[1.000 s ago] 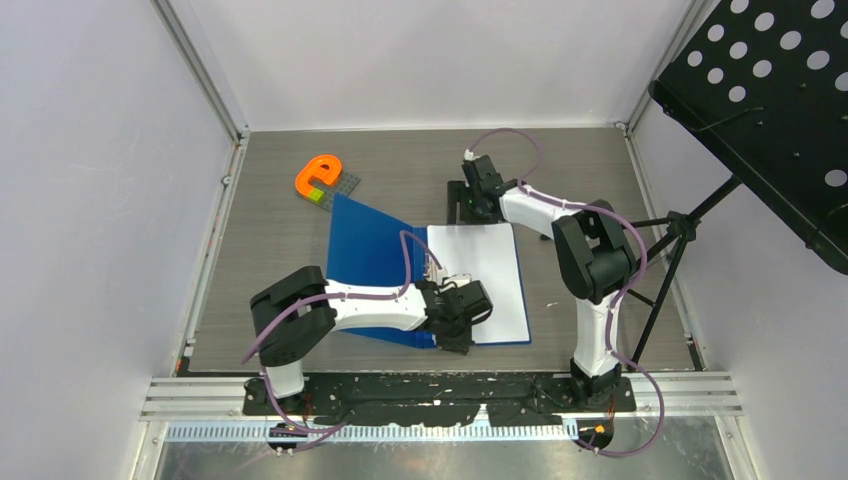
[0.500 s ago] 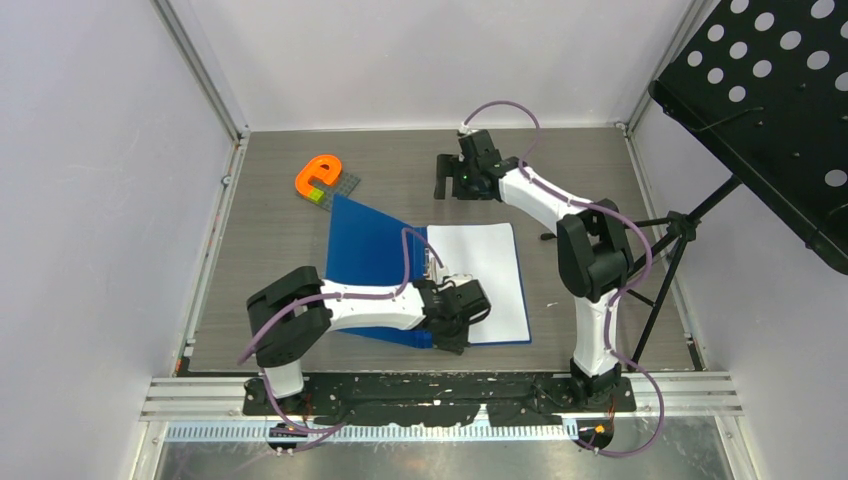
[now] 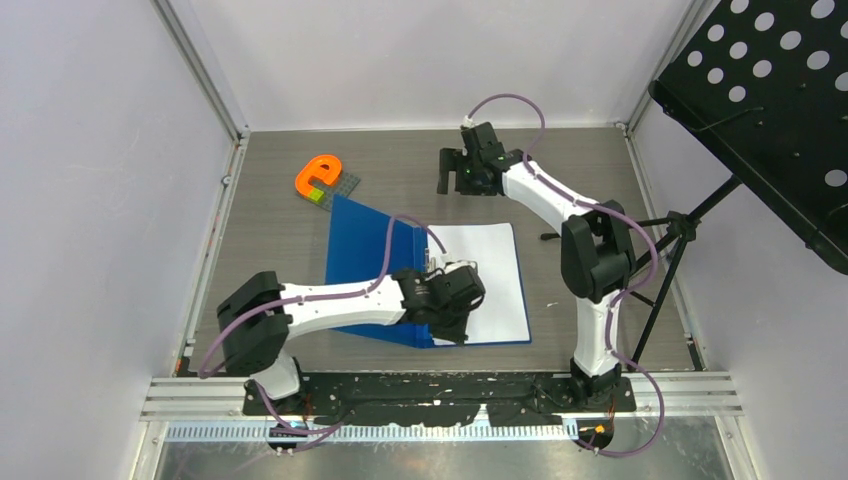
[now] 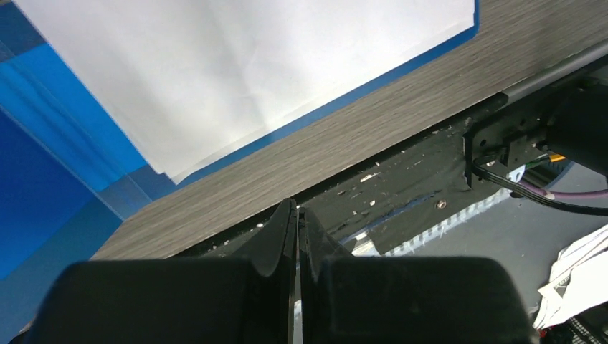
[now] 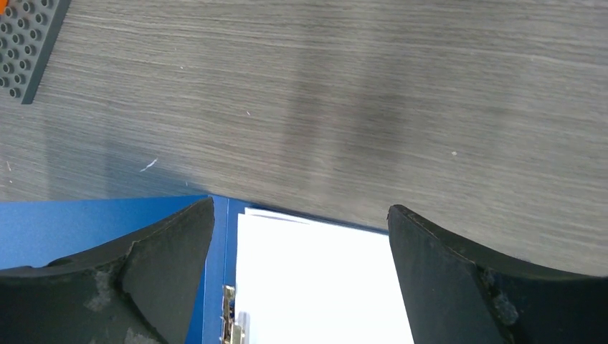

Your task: Put the files into the folder

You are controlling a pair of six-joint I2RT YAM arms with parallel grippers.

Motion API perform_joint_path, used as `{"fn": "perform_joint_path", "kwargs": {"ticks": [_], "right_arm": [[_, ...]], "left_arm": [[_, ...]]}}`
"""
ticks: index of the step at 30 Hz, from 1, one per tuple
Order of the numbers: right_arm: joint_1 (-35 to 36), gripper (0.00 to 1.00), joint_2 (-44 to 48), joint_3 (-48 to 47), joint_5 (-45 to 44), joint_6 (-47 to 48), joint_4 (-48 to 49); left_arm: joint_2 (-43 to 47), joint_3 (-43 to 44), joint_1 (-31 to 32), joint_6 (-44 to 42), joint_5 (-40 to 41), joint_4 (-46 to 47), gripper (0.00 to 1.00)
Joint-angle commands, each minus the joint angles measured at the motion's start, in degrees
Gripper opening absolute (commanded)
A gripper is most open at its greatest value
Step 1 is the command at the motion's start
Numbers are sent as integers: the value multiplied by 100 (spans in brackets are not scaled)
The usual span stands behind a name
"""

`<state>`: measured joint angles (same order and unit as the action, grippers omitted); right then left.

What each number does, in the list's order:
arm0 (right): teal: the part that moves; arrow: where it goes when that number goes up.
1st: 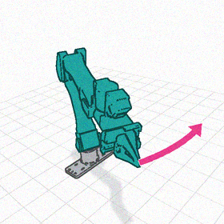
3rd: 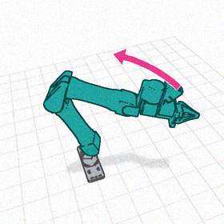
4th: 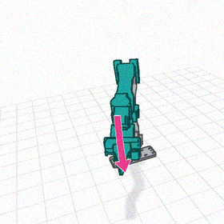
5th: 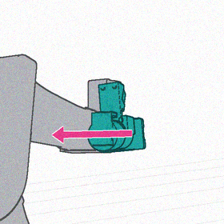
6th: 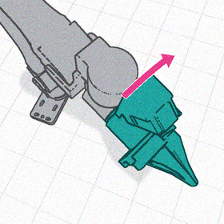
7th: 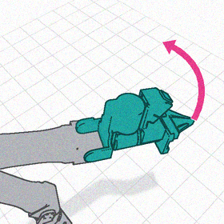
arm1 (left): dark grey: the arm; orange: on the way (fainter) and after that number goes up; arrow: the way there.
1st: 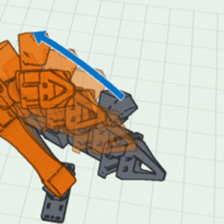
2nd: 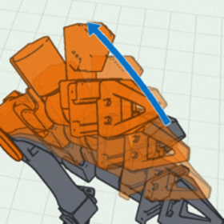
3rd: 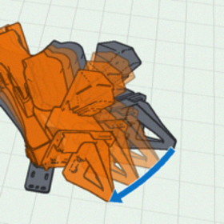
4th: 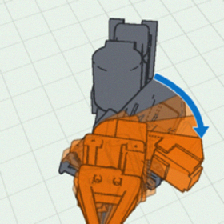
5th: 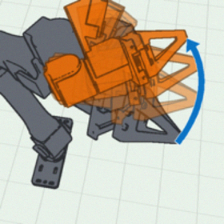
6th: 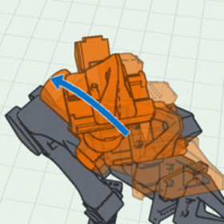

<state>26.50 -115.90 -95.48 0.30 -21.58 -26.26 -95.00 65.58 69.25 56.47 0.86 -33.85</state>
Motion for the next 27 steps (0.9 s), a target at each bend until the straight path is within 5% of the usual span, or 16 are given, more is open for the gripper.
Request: {"fn": "perform_joint_path", "kwargs": {"ticks": [1,13,17,22,27], "right_arm": [[-20,95,836,136,-355,-166,-236],[48,79,3575,3859,-875,-702,201],[81,62,3824,4462,-974,-748,341],[128,29,3602,4765,-682,-801,694],[136,23,3233,4888,-534,-791,1019]], "left_arm": [[548,149,-251,-375,-23,-222,3],[915,652,-1524,-1058,-376,-281,5],[778,876,-1912,-1202,-558,-307,6],[591,1119,-2339,-1331,-735,-310,6],[370,1380,-2509,-1427,-741,-467,6]]}}
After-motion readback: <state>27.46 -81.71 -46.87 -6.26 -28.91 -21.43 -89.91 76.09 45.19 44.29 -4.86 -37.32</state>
